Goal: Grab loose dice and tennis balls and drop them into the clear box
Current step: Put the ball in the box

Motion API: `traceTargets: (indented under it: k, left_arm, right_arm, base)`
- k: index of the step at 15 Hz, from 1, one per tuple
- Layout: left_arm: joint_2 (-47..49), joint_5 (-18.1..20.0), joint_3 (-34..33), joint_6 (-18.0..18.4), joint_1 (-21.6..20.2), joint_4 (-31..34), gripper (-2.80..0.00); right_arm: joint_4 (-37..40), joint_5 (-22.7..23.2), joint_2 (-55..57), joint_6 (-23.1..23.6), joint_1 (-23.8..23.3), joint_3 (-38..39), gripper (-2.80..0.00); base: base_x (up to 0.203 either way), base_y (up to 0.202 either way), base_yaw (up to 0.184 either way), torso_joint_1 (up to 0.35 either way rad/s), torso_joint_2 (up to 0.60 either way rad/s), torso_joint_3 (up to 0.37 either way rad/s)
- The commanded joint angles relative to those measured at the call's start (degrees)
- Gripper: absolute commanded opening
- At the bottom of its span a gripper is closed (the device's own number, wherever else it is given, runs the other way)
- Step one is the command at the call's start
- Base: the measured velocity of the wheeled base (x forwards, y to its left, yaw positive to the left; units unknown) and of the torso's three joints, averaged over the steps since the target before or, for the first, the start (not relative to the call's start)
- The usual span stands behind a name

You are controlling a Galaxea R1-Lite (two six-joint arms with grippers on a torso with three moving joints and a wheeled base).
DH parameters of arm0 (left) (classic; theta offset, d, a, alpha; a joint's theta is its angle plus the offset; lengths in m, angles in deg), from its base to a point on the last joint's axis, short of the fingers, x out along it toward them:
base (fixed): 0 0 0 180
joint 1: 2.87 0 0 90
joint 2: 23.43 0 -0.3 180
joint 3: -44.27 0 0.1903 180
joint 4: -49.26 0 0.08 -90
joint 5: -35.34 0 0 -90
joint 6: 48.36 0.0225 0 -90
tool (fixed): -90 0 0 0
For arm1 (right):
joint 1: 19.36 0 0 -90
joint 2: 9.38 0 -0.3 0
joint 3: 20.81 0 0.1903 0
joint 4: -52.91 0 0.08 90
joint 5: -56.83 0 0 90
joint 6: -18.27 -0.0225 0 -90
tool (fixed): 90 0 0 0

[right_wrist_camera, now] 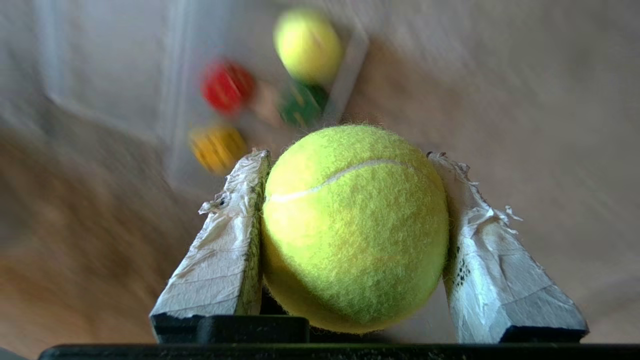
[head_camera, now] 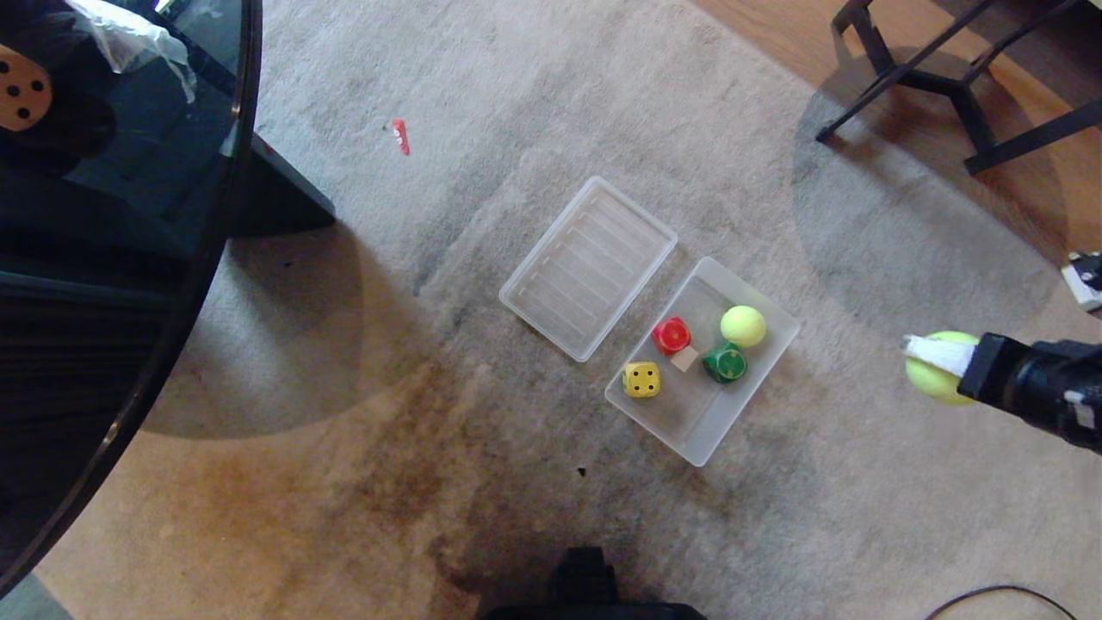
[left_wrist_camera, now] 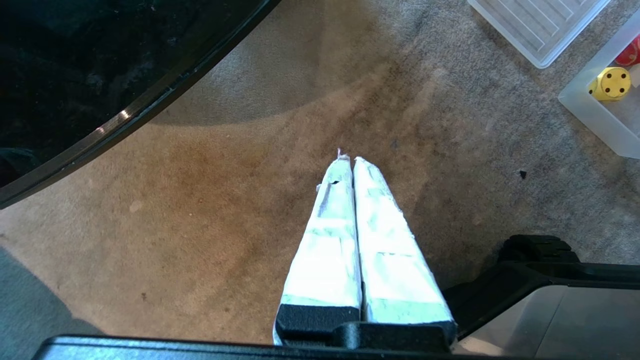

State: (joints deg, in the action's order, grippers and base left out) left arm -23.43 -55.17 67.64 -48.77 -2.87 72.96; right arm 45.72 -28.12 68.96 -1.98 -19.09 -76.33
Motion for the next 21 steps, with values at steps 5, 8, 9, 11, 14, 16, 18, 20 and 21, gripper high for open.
traceTargets:
  k: [5,8,9,11,14,16,18,20,21]
  left_arm:
    - [0.0,0.0,0.0,0.0,0.0,0.0,-2.80]
    - [0.0,0.0,0.0,0.0,0.0,0.0,-2.80]
    - [0.0,0.0,0.0,0.0,0.0,0.0,-2.80]
    - [0.0,0.0,0.0,0.0,0.0,0.0,-2.80]
    - [0.0,0.0,0.0,0.0,0.0,0.0,-2.80]
    - [0.0,0.0,0.0,0.0,0.0,0.0,-2.80]
    - [0.0,0.0,0.0,0.0,0.0,0.0,-2.80]
    - [0.0,0.0,0.0,0.0,0.0,0.0,-2.80]
    - [0.0,0.0,0.0,0.0,0.0,0.0,-2.80]
  right_arm:
    - [-12.4,6.6,18.3,-2.3,1.4,-8.0,-2.80]
    - [-12.5,6.7,18.3,-2.3,1.4,-8.1,-2.80]
    - [-12.5,6.7,18.3,-2.3,1.4,-8.1,-2.80]
    - [-12.5,6.7,18.3,-2.3,1.4,-8.1,-2.80]
    - [-19.7,9.5,24.8,-2.5,2.5,-10.1,-2.80]
    - [-25.7,12.5,33.5,-2.9,3.4,-11.9,-2.80]
    - [-28.9,14.8,35.5,-3.3,4.0,-13.2,-2.80]
    - [-28.9,16.0,37.1,-3.6,4.1,-13.8,-2.80]
    - [-28.9,16.3,37.8,-4.4,4.4,-14.8,-2.80]
  base:
    - [0.000,0.000,0.000,0.000,0.00,0.000]
    - [0.000,0.000,0.000,0.000,0.00,0.000]
    - [0.000,0.000,0.000,0.000,0.00,0.000]
    - [0.000,0.000,0.000,0.000,0.00,0.000]
    - [0.000,0.000,0.000,0.000,0.00,0.000]
    - [0.000,0.000,0.000,0.000,0.00,0.000]
    - [0.000,0.000,0.000,0.000,0.00,0.000]
    - [0.000,0.000,0.000,0.000,0.00,0.000]
    - [0.000,0.000,0.000,0.000,0.00,0.000]
